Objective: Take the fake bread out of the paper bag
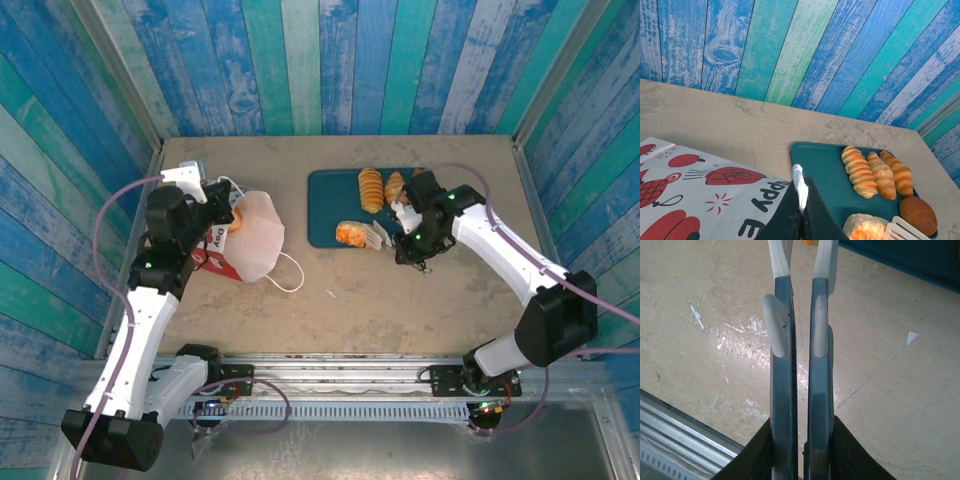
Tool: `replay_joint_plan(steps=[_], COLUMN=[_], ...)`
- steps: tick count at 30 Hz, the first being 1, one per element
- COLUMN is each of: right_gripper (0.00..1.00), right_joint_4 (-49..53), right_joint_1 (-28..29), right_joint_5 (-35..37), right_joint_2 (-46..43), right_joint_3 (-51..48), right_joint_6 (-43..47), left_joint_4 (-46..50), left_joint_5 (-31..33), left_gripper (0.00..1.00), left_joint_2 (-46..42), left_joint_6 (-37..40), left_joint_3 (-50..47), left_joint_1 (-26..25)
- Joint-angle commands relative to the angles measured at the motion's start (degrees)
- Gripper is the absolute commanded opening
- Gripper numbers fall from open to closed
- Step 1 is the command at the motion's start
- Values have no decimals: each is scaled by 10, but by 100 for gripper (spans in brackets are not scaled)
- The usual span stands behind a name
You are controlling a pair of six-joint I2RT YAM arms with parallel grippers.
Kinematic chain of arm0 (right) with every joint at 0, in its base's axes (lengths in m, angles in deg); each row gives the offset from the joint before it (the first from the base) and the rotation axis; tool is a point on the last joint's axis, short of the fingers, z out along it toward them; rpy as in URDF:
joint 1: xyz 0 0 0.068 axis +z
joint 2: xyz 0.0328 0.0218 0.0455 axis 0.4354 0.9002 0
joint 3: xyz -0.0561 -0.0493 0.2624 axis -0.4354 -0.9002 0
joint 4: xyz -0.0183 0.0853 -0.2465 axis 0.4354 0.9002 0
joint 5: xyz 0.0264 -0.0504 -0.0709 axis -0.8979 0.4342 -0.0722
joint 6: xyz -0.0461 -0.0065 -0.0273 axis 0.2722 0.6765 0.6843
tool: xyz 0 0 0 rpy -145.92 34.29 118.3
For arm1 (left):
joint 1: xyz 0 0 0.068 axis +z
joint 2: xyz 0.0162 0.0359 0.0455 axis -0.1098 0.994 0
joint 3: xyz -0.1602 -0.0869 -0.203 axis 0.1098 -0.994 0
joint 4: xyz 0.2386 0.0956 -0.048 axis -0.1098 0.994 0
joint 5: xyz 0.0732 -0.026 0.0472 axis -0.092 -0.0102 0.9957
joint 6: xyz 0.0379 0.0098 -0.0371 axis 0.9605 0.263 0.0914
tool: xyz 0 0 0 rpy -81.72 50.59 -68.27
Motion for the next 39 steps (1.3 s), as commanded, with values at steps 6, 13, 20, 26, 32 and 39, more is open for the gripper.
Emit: replay_joint_plan(steps=[6,13,20,26,32,39], right_gripper=[35,37,38,38,38,39], right_joint_4=[8,1,-16,-24,-12,13], right_joint_1=[-17,-17,15,114,160,162], right_joint_5=[10,4,14,121,191,192], right_joint_2=[23,19,22,73,148,206], right_joint_3=[39,72,101,153,224,258], right_joint_6=[19,31,25,1,-11,-13], left_joint_4=[-4,-10,-15,-13,-8,3], left_joint_5=[7,4,-3,-2,0,13], left_gripper=[0,0,0,0,0,0], left_joint_2=[-11,-5,-1,-7,-16,-28], left_joint_6=[10,10,10,11,11,20], left_joint_3=[13,12,14,15,15,11], left_joint_1=[0,0,0,0,0,0])
